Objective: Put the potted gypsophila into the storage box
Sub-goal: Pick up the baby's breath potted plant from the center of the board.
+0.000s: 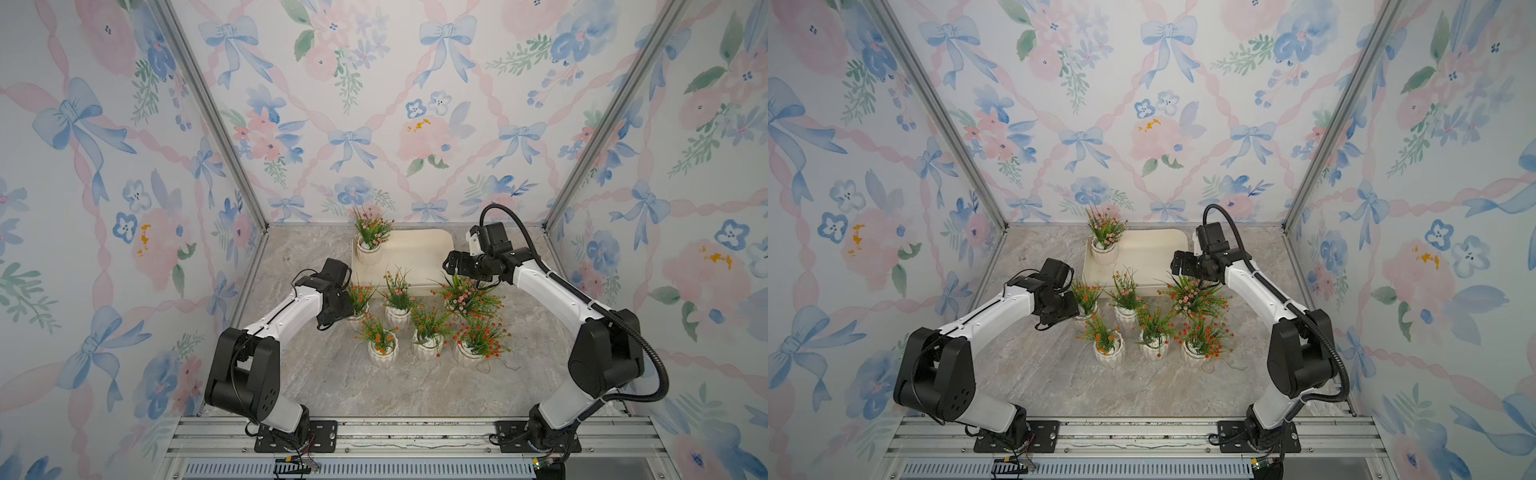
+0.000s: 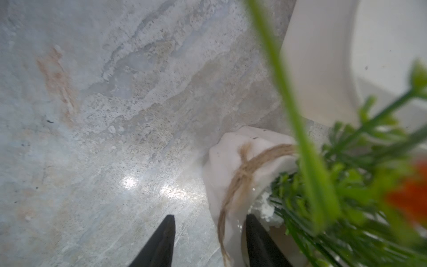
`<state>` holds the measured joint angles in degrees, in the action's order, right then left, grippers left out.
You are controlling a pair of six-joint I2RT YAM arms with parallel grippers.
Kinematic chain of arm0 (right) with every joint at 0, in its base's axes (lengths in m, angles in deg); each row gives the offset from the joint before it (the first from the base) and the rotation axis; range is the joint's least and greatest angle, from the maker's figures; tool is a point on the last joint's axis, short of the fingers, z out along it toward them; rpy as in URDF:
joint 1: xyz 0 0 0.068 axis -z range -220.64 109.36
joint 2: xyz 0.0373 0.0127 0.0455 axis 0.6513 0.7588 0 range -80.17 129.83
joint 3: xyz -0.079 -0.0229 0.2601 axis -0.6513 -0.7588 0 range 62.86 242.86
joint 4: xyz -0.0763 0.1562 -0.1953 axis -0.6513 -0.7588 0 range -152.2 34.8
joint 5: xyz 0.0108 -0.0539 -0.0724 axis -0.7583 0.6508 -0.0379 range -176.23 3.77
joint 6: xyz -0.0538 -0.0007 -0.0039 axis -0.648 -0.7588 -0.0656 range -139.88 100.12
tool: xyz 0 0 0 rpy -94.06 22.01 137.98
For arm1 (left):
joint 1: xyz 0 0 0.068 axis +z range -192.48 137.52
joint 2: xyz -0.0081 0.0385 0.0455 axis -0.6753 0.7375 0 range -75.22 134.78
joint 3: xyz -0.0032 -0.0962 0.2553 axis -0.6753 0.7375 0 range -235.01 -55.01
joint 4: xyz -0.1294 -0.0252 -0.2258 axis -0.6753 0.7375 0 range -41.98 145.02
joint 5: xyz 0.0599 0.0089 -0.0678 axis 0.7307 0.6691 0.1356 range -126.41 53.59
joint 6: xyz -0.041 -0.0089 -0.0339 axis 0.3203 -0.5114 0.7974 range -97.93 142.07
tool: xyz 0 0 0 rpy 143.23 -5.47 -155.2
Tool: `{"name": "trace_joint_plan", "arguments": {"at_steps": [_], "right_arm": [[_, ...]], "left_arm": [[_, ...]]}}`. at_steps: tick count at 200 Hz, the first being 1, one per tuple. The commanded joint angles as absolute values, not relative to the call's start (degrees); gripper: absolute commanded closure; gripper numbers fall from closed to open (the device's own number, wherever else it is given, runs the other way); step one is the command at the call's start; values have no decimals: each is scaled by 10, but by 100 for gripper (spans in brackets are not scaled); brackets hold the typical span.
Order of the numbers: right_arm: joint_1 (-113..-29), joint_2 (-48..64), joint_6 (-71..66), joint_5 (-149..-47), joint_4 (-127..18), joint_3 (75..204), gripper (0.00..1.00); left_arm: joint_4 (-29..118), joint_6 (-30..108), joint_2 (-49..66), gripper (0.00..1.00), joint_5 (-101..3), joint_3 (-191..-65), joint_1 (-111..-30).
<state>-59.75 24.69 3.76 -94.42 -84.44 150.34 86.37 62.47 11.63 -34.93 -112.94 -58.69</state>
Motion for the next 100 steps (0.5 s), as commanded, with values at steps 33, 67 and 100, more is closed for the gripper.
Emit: {"name": "trace_joint_plan", "arguments": {"at_steps": [33,67,100], "right_arm": [[-589,232,47,-946,-841,1487,3],[-589,234,49,-947,-839,1485,3],[-589,235,51,-948,-838,1482,3]], "left_arm": [[855,628,127,53,-347,-1120,-591],[855,626,130,58,-344,-1120,-592],[855,625,133,62,-344,-1120,-592]]}}
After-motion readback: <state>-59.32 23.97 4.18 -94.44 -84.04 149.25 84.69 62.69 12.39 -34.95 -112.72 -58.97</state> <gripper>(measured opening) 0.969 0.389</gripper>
